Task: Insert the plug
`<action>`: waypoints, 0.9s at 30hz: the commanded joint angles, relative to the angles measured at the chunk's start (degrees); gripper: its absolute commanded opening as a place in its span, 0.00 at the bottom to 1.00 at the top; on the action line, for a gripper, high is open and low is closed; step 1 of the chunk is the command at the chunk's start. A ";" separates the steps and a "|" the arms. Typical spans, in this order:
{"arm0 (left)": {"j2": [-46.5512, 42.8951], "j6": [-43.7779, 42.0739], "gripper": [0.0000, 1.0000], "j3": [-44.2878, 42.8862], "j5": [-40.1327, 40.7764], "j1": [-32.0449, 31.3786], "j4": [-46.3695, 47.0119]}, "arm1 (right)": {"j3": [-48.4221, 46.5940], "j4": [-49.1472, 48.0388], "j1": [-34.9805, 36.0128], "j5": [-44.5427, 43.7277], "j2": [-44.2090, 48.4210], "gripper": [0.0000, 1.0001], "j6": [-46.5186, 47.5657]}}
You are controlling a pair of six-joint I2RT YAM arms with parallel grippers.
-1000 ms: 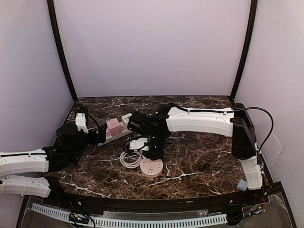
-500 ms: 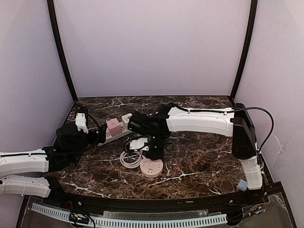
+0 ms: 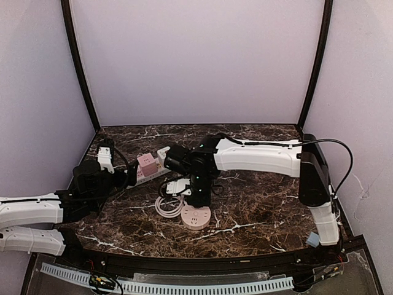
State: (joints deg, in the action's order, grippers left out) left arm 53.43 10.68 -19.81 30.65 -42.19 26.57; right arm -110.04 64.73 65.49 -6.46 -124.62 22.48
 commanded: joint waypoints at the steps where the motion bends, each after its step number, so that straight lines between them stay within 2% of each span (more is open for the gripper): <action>1: -1.04 -0.56 0.99 1.26 -0.22 0.42 0.74 | -1.63 0.48 0.64 -0.13 -1.70 0.00 0.76; 27: -1.27 -0.44 0.99 1.44 -0.55 0.45 0.97 | 2.98 1.22 0.69 0.58 1.47 0.00 -1.77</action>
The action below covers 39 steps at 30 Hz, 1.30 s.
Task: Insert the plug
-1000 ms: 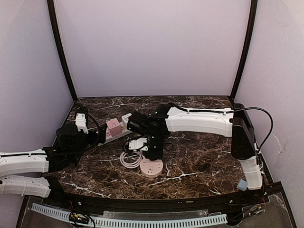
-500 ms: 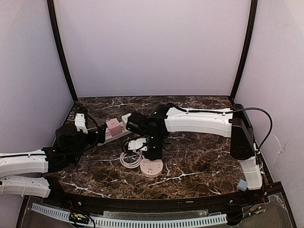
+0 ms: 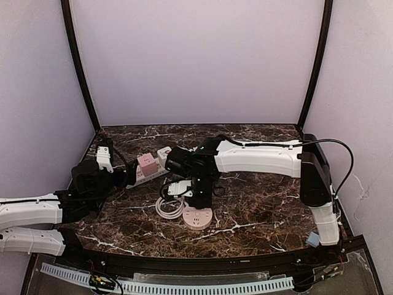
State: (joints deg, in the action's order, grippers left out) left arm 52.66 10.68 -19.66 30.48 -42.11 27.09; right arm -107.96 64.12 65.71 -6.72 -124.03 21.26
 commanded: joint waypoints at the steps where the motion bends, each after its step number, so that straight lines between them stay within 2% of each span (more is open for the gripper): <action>1: -0.47 -0.47 0.99 1.29 -0.41 0.36 0.43 | 0.77 1.82 0.41 0.99 0.63 0.00 -0.38; 11: -0.25 -0.93 0.99 1.76 -0.81 0.36 1.39 | -3.56 1.87 0.47 0.19 -5.07 0.00 2.90; 30: 1.05 -2.60 0.98 1.96 -3.95 0.36 3.50 | -7.97 2.70 -1.92 -3.10 -12.03 0.00 15.75; 39: 0.95 -2.98 0.98 2.34 -5.11 0.37 4.23 | -13.12 4.78 -3.41 -2.87 -15.21 0.00 20.44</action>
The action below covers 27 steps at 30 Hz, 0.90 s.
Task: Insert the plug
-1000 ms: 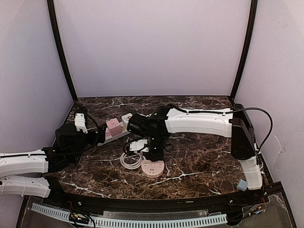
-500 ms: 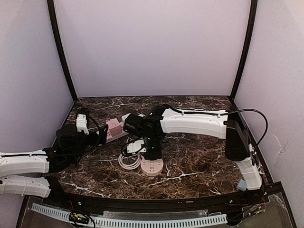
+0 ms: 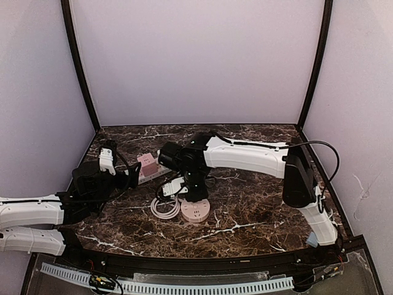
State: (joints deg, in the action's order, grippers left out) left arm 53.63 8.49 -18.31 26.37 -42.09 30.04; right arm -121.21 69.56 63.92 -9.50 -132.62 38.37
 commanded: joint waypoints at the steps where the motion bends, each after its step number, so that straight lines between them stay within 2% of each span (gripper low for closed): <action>1: -0.01 -0.87 0.98 0.99 -1.03 0.39 1.23 | -0.06 -0.52 -1.61 0.06 -6.96 0.00 3.87; 9: -0.16 -1.02 0.98 1.11 -2.23 0.34 1.79 | -0.58 -0.44 -1.50 -2.06 -7.70 0.00 10.12; 13: -0.23 -1.41 0.98 1.11 -2.44 0.34 1.59 | 1.39 0.31 -0.62 -1.84 -7.91 0.00 9.50; 21: 0.33 -1.44 0.98 1.30 -3.55 0.38 2.56 | 10.83 -0.13 0.09 -3.54 0.67 0.00 4.09; 27: 0.78 -1.24 0.97 1.00 -4.47 0.35 2.61 | 17.19 -2.40 1.86 -2.52 7.85 0.00 4.47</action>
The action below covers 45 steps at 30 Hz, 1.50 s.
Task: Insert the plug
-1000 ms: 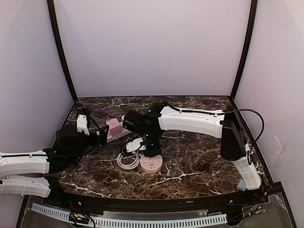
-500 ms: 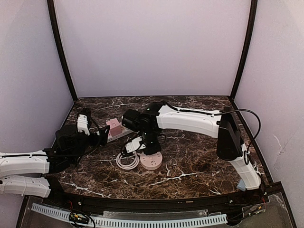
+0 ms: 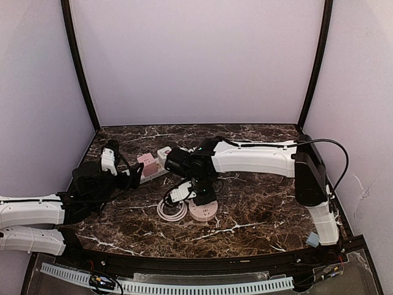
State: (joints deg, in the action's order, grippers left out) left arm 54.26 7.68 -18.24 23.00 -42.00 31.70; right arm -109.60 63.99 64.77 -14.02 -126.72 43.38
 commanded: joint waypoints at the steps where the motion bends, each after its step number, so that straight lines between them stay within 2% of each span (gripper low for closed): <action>1: 0.06 -0.45 0.97 0.93 -1.16 0.26 0.74 | 7.35 2.37 1.35 2.36 3.19 0.00 0.19; 7: -0.78 -0.45 0.97 1.27 -1.67 0.25 0.75 | 9.47 2.15 1.15 6.53 3.49 0.00 1.89; 13: -0.10 -1.06 0.97 1.10 -2.96 0.26 0.91 | -0.50 5.02 -0.98 8.39 -4.23 0.00 4.72; 19: -0.26 -1.43 0.97 1.28 -3.31 0.25 1.08 | -4.70 5.95 -3.46 9.20 -10.17 0.00 6.06; 27: -0.29 -1.78 0.97 1.35 -3.29 0.25 1.19 | 0.13 2.91 -3.22 8.90 -12.80 0.01 5.28; 29: -0.34 -1.78 0.97 1.36 -3.27 0.25 1.25 | 0.77 2.68 -2.94 8.85 -13.19 0.09 4.80; 33: -0.87 -1.79 0.97 1.49 -3.23 0.26 1.04 | 1.88 1.48 -2.55 7.08 -12.42 0.16 4.33; 36: -1.24 -1.70 0.97 1.62 -3.33 0.25 1.12 | 2.52 0.17 -2.46 5.36 -10.14 0.31 3.85; 37: -1.25 -1.70 0.97 1.63 -3.33 0.25 1.09 | 2.78 -0.31 -2.39 5.47 -9.08 0.43 3.75; 38: -1.26 -1.66 0.97 1.63 -3.34 0.25 1.08 | 3.19 -0.92 -2.27 5.54 -7.68 0.59 3.81; 39: -1.26 -1.63 0.97 1.63 -3.37 0.25 1.08 | 3.65 -1.35 -2.02 5.75 -6.14 0.90 3.96; 40: -1.26 -1.67 0.97 1.63 -3.44 0.25 1.12 | 4.20 -1.86 -1.79 5.81 -4.59 0.98 4.14; 45: -1.37 -1.46 0.97 1.55 -3.82 0.25 1.00 | 7.60 -6.10 -0.85 4.36 4.90 0.99 4.10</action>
State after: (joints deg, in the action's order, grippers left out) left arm 53.80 6.46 -17.52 20.10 -42.00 31.90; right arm -106.21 61.93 62.28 -10.59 -126.19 47.88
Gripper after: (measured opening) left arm 0.969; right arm 0.983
